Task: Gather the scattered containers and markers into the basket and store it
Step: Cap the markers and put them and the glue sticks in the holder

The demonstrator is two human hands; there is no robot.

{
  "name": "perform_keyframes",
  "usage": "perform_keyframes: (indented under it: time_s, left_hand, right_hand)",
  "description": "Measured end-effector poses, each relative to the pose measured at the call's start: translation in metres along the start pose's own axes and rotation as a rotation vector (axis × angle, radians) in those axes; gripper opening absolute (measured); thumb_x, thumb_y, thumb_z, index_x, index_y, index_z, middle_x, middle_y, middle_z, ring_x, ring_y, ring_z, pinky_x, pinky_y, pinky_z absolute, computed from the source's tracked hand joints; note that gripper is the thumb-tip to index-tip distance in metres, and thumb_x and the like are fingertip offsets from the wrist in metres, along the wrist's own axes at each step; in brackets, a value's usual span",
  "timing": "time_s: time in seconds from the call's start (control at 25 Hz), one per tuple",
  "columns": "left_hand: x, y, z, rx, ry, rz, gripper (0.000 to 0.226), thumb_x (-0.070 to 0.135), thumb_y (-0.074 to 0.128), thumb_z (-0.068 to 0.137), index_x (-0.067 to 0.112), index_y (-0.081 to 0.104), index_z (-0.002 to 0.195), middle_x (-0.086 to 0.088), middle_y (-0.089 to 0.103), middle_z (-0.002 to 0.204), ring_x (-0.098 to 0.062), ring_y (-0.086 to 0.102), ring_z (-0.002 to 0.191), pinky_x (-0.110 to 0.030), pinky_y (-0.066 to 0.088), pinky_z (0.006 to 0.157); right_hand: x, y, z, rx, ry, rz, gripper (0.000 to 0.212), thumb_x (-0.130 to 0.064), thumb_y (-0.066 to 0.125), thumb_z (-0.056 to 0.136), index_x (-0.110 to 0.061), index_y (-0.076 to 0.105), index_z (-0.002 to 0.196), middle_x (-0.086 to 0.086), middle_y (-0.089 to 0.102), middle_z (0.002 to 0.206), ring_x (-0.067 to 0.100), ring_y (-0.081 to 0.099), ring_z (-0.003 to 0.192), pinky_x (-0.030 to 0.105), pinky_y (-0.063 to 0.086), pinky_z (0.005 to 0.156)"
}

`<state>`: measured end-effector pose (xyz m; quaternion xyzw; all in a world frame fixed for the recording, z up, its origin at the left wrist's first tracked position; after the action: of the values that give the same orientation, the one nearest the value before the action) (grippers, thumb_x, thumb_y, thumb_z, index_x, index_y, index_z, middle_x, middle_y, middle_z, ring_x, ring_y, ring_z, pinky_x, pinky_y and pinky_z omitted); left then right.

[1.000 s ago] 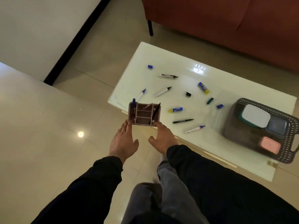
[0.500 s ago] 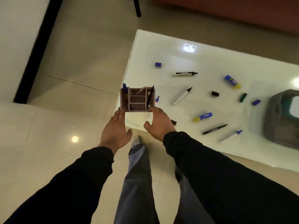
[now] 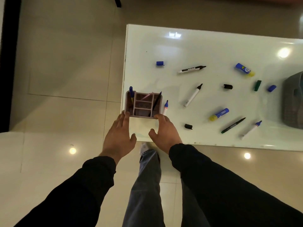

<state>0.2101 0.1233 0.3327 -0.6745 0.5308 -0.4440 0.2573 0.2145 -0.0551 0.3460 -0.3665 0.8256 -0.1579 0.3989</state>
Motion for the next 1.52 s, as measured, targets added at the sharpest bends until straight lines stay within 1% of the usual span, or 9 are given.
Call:
perform_keyframes:
  time_s: [0.24, 0.4, 0.52, 0.68, 0.92, 1.04, 1.28, 1.4, 1.52]
  left_hand:
    - [0.001, -0.002, -0.004, -0.001, -0.032, 0.012, 0.086, 0.040, 0.058, 0.092, 0.015, 0.005, 0.155, -0.008, 0.017, 0.162, -0.026, 0.023, 0.147, -0.042, 0.029, 0.117]
    - [0.012, -0.004, -0.030, 0.094, -0.214, -0.069, 0.068, 0.034, 0.054, 0.094, 0.007, 0.024, 0.148, -0.015, 0.038, 0.149, -0.031, 0.047, 0.130, -0.041, 0.046, 0.102]
    - [0.040, 0.016, -0.034, 0.017, -0.167, -0.062, 0.051, 0.036, 0.047, 0.098, 0.011, 0.039, 0.142, -0.009, 0.051, 0.138, -0.024, 0.055, 0.119, -0.035, 0.048, 0.093]
    - [0.084, 0.046, -0.008, -0.035, -0.139, -0.084, 0.042, 0.041, 0.046, 0.099, 0.013, 0.051, 0.130, -0.005, 0.060, 0.123, -0.021, 0.059, 0.108, -0.031, 0.049, 0.087]
    - [0.105, 0.081, 0.023, 0.000, -0.328, -0.168, 0.039, 0.048, 0.053, 0.096, 0.014, 0.060, 0.113, -0.003, 0.060, 0.099, -0.018, 0.059, 0.084, -0.028, 0.047, 0.069]
    - [0.107, 0.094, 0.031, 0.061, -0.400, -0.178, 0.034, 0.044, 0.057, 0.095, 0.014, 0.061, 0.109, -0.003, 0.056, 0.098, -0.017, 0.058, 0.079, -0.033, 0.055, 0.072]
    - [0.115, 0.103, 0.029, 0.183, -0.477, -0.219, 0.026, 0.034, 0.054, 0.098, 0.014, 0.063, 0.112, 0.002, 0.052, 0.096, -0.010, 0.049, 0.077, -0.023, 0.043, 0.068]
    - [0.118, 0.109, 0.030, 0.219, -0.519, -0.261, 0.027, 0.035, 0.058, 0.096, 0.014, 0.065, 0.112, 0.002, 0.055, 0.095, -0.009, 0.050, 0.076, -0.019, 0.041, 0.066]
    - [0.120, 0.116, 0.029, 0.273, -0.517, -0.299, 0.026, 0.033, 0.061, 0.094, 0.014, 0.066, 0.111, 0.001, 0.058, 0.094, -0.008, 0.052, 0.075, -0.016, 0.041, 0.064]
  right_hand:
    - [-0.001, -0.004, -0.005, 0.041, -0.015, 0.003, 0.053, -0.023, 0.060, 0.093, -0.018, 0.041, 0.142, 0.005, 0.050, 0.144, 0.023, 0.057, 0.120, 0.030, 0.046, 0.095]
    - [0.003, -0.027, -0.010, 0.119, -0.001, 0.030, 0.043, -0.015, 0.056, 0.092, -0.013, 0.044, 0.134, 0.009, 0.055, 0.132, 0.025, 0.058, 0.109, 0.029, 0.046, 0.087]
    - [0.015, -0.053, -0.006, 0.178, -0.045, -0.007, 0.040, -0.010, 0.055, 0.092, -0.009, 0.047, 0.132, 0.010, 0.056, 0.130, 0.027, 0.057, 0.111, 0.025, 0.039, 0.086]
    - [0.047, -0.079, 0.014, 0.213, -0.103, -0.093, 0.038, -0.011, 0.055, 0.092, -0.010, 0.048, 0.130, 0.010, 0.056, 0.129, 0.026, 0.057, 0.112, 0.026, 0.039, 0.087]
    - [0.071, -0.095, 0.056, 0.126, -0.254, -0.197, 0.035, -0.010, 0.054, 0.092, -0.011, 0.050, 0.126, 0.009, 0.056, 0.126, 0.026, 0.059, 0.106, 0.032, 0.045, 0.086]
    - [0.064, -0.099, 0.082, 0.074, -0.356, -0.208, 0.034, -0.006, 0.052, 0.090, -0.010, 0.051, 0.124, 0.008, 0.056, 0.123, 0.026, 0.058, 0.104, 0.038, 0.049, 0.088]
    - [0.038, -0.119, 0.144, 0.059, -0.469, -0.304, 0.035, -0.002, 0.050, 0.090, -0.008, 0.052, 0.125, 0.009, 0.054, 0.122, 0.026, 0.054, 0.105, 0.030, 0.039, 0.080]
    - [0.013, -0.127, 0.189, 0.123, -0.533, -0.410, 0.041, 0.001, 0.048, 0.091, -0.009, 0.051, 0.131, 0.011, 0.050, 0.129, 0.029, 0.049, 0.112, 0.038, 0.046, 0.087]
    - [-0.009, -0.120, 0.229, 0.097, -0.585, -0.597, 0.060, 0.003, 0.047, 0.092, -0.018, 0.041, 0.147, 0.010, 0.036, 0.149, 0.032, 0.038, 0.130, 0.042, 0.049, 0.096]
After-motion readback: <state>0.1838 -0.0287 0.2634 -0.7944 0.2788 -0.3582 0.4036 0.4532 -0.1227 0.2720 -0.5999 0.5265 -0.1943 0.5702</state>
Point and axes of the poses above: each hand's wrist, its own z-axis towards the middle knuckle, its own y-axis out of the palm, x = y × z, the point moved 5 cm from there along z, towards the middle knuckle
